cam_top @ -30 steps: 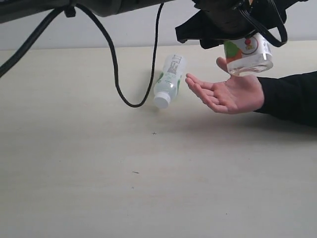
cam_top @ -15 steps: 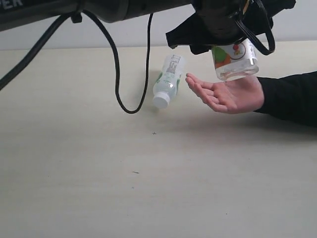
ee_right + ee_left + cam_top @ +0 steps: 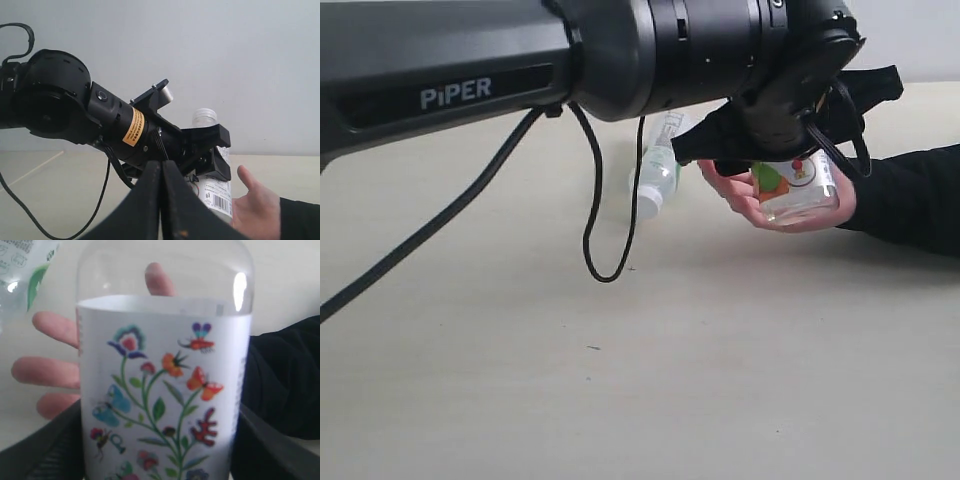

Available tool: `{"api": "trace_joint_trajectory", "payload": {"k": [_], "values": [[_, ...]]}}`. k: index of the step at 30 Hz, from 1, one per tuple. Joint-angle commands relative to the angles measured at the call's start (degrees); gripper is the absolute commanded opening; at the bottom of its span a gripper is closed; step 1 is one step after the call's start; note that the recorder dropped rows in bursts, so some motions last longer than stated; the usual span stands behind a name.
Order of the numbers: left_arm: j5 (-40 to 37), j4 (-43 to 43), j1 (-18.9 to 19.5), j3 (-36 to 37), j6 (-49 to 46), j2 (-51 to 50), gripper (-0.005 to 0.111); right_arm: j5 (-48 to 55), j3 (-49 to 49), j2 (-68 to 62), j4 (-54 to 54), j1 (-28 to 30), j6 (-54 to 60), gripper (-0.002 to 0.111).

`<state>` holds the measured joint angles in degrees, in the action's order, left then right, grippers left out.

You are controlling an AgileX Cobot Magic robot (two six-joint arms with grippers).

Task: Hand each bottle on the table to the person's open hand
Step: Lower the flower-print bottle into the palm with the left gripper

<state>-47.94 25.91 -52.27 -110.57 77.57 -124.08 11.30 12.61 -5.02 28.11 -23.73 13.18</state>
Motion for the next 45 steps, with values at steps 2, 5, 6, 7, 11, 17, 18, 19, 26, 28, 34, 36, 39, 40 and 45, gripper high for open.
{"api": "trace_joint_trajectory", "payload": {"k": [2, 5, 6, 7, 11, 17, 18, 19, 26, 28, 34, 36, 39, 40, 45], "values": [[-0.4, -2.6, -0.2, 0.0, -2.3, 0.4, 0.0, -0.1, -0.2, 0.3, 0.0, -0.2, 0.0, 0.0], [-0.3, -4.1, -0.2, 0.0, -4.8, -0.2, 0.0, -0.1, -0.2, 0.3, 0.0, -0.2, 0.0, 0.0], [-0.3, -4.9, -0.2, 0.0, -4.9, -0.6, 0.0, -0.1, -0.2, 0.3, 0.0, -0.2, 0.0, 0.0], [-0.1, -5.4, -0.2, 0.0, -4.9, -1.1, 0.0, -0.1, -0.2, 0.3, 0.0, -0.2, 0.0, 0.0], [2.3, -8.3, -0.3, 0.0, -4.9, -2.7, 0.0, -0.1, -0.2, 0.3, 0.0, -0.2, 0.0, 0.0], [1.9, -8.5, -0.3, 0.0, -7.0, -3.8, 0.0, -0.1, -0.2, 0.3, 0.0, -0.2, 0.0, 0.0], [2.0, -8.5, -0.1, 0.0, -7.0, -3.8, 0.0, -0.1, -0.2, 0.3, 0.0, -0.2, 0.0, 0.0], [2.0, -8.5, 0.0, 0.0, -7.0, -3.8, 0.0, -0.1, -0.2, 0.3, 0.0, -0.2, 0.0, 0.0], [2.4, -10.9, 0.3, 0.0, -6.8, -4.8, 0.0, -0.1, -0.2, 0.3, 0.0, -0.2, 0.0, 0.0], [2.6, -10.9, 0.3, 0.0, -6.8, -5.0, 0.0, -0.1, -0.2, 0.3, 0.0, -0.2, 0.0, 0.0], [2.5, -11.5, 0.3, 0.0, -6.8, -5.2, 0.0, -0.4, -0.2, 0.3, 0.0, -0.2, 0.0, 0.0], [2.5, -11.5, 0.3, 0.0, -6.8, -5.2, 0.0, -0.4, -0.2, 0.3, 0.0, -0.2, 0.0, 0.0], [1.3, -11.5, 0.3, 0.0, -6.9, -5.2, 0.0, -0.4, -0.2, 0.3, 0.0, -0.2, 0.0, 0.0], [0.6, -11.5, 0.3, 0.0, -6.9, -5.2, 0.0, -0.4, -0.2, 0.3, 0.0, -0.2, 0.0, 0.0], [-0.2, -11.5, 0.3, 0.0, -8.1, -5.2, 0.018, -0.4, -0.2, 0.3, 0.0, -0.2, 0.0, 0.0]]}}
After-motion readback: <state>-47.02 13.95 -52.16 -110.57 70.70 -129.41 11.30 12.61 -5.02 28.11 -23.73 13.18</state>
